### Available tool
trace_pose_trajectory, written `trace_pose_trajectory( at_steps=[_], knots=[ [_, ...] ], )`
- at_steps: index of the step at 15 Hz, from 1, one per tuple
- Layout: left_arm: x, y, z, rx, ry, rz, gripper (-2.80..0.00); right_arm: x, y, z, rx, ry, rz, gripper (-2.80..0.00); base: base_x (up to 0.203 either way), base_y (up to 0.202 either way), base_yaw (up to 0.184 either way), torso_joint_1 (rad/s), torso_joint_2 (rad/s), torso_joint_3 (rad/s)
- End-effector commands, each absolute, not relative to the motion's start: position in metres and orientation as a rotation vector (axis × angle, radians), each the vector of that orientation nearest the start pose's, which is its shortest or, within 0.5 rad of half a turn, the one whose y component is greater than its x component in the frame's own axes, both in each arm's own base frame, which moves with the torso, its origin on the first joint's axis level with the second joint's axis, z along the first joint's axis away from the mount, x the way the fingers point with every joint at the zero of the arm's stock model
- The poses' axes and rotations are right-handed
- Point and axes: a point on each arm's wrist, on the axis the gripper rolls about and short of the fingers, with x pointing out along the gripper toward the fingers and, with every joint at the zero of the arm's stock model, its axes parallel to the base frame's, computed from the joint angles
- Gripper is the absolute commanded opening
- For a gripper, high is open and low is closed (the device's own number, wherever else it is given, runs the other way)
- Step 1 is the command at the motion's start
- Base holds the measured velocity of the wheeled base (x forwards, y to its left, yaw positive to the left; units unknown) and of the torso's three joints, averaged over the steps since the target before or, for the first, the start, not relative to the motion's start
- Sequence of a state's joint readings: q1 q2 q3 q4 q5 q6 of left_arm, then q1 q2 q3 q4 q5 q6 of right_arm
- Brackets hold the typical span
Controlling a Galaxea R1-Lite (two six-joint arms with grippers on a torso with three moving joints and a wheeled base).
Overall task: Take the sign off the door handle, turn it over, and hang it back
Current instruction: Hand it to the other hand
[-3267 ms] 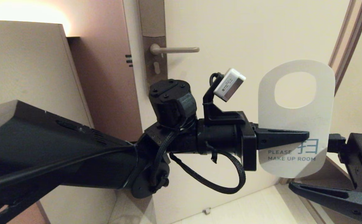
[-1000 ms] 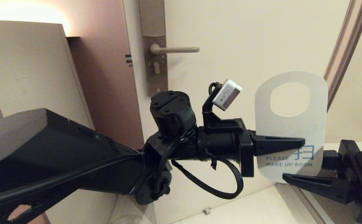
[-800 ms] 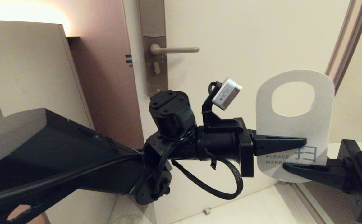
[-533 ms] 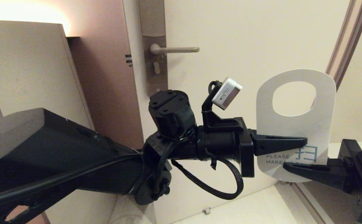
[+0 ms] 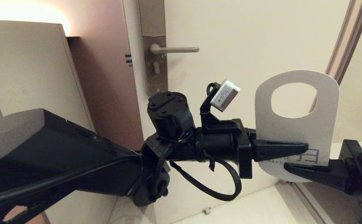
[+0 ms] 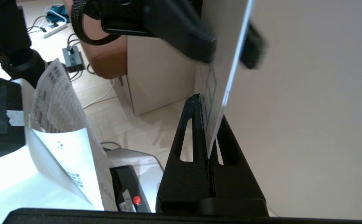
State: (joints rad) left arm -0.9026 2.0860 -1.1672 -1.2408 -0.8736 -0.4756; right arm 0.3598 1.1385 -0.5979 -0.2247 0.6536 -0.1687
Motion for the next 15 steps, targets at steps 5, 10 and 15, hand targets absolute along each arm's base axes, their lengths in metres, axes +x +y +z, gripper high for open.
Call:
trace_pose_trajectory(
  at_steps=[5,10,15],
  knots=[
    [0.234,-0.322,0.196,-0.350,0.037,-1.810,0.00,0.139,0.068,0.217,-0.107,0.235,1.042,-2.80,0.000,0.000,0.000,0.000,0.00,0.000],
    [0.247,-0.288,0.196,-0.345,0.054,-1.723,0.00,0.139,0.068,0.217,-0.107,0.234,1.042,-2.80,0.000,0.000,0.000,0.000,0.00,0.000],
    [0.253,-0.242,0.204,-0.329,0.038,-1.619,0.00,0.140,0.069,0.215,-0.105,0.246,1.042,-2.80,0.000,0.000,0.000,0.000,0.00,0.000]
  ],
)
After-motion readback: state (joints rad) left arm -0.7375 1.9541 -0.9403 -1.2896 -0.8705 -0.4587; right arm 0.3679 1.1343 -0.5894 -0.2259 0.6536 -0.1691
